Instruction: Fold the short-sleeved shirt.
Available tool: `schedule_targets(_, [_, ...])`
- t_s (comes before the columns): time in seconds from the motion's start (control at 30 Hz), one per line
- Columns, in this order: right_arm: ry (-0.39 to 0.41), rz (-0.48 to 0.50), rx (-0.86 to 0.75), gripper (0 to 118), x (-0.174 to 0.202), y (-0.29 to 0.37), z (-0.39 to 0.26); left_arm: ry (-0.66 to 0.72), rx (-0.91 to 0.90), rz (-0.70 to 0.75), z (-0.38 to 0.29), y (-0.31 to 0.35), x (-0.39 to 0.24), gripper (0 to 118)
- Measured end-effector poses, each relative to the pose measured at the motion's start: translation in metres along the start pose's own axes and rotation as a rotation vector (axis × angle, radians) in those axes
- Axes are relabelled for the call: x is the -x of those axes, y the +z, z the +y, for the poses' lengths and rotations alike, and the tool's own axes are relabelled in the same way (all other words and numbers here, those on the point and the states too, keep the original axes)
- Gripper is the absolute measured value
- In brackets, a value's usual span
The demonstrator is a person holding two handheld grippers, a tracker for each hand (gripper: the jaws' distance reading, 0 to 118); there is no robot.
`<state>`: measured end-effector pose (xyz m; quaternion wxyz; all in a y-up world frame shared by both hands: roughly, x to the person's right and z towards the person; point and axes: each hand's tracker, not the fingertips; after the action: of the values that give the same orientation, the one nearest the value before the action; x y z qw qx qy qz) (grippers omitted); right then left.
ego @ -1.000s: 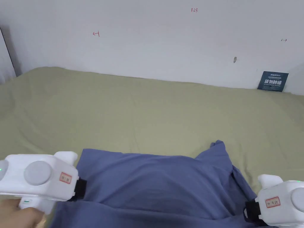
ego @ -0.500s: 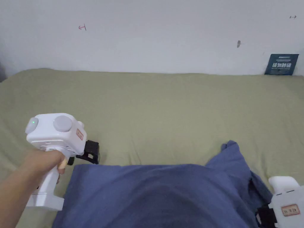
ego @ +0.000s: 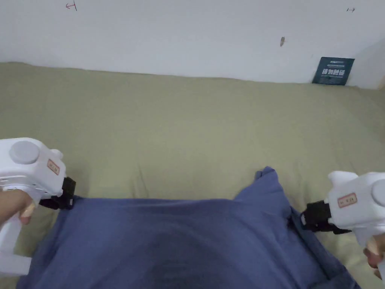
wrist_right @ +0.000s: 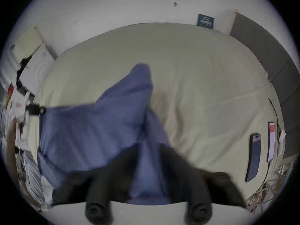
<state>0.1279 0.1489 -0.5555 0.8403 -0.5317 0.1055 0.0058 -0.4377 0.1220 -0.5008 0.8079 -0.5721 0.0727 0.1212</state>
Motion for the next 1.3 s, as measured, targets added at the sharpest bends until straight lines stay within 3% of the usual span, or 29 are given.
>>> schedule_targets(0.03, [-0.010,-0.001,0.015,100,-0.005,-0.010,0.014,-0.026,0.000,0.014,0.000,0.001,-0.002,2])
schedule_targets(0.07, [-0.008,-0.012,0.064,117,-0.006,-0.026,0.025,-0.026,0.009,0.004,0.003,0.000,0.000,2])
schedule_targets(0.17, [0.010,-0.035,0.073,102,-0.010,-0.059,0.049,-0.022,0.022,0.009,0.003,-0.001,-0.003,2])
schedule_targets(0.3, [0.071,-0.052,0.174,93,-0.003,-0.086,0.055,-0.021,0.043,0.012,0.005,-0.008,-0.001,2])
schedule_targets(0.33, [0.093,-0.043,0.193,71,0.000,-0.089,0.053,-0.023,0.052,0.012,0.005,-0.010,0.001,2])
schedule_targets(0.37, [0.094,-0.036,0.205,59,0.002,-0.090,0.052,-0.025,0.058,0.013,0.004,-0.012,0.002,2])
schedule_targets(0.4, [0.074,-0.015,0.205,55,0.002,-0.086,0.051,-0.029,0.059,0.016,0.004,-0.013,0.002,2])
schedule_targets(0.43, [0.057,-0.031,0.184,22,0.001,-0.083,0.052,-0.029,0.064,0.015,0.003,-0.013,0.002,2])
schedule_targets(0.47, [0.047,-0.027,0.172,5,0.001,-0.078,0.053,-0.028,0.069,0.012,0.002,-0.014,0.004,2])
schedule_targets(0.57, [0.018,0.009,0.128,4,0.005,-0.056,0.049,-0.024,0.071,0.000,0.001,-0.012,0.006,2])
schedule_targets(0.67, [0.066,0.006,0.090,4,0.007,-0.037,0.048,-0.019,0.052,-0.010,-0.001,-0.003,0.008,2])
schedule_targets(1.0, [0.053,0.084,-0.017,4,0.004,0.051,0.036,-0.041,-0.090,-0.083,-0.025,0.082,0.015,2])
schedule_targets(1.3, [0.069,0.140,-0.061,4,-0.013,0.129,-0.031,-0.102,-0.130,-0.113,-0.103,0.141,0.015,2])
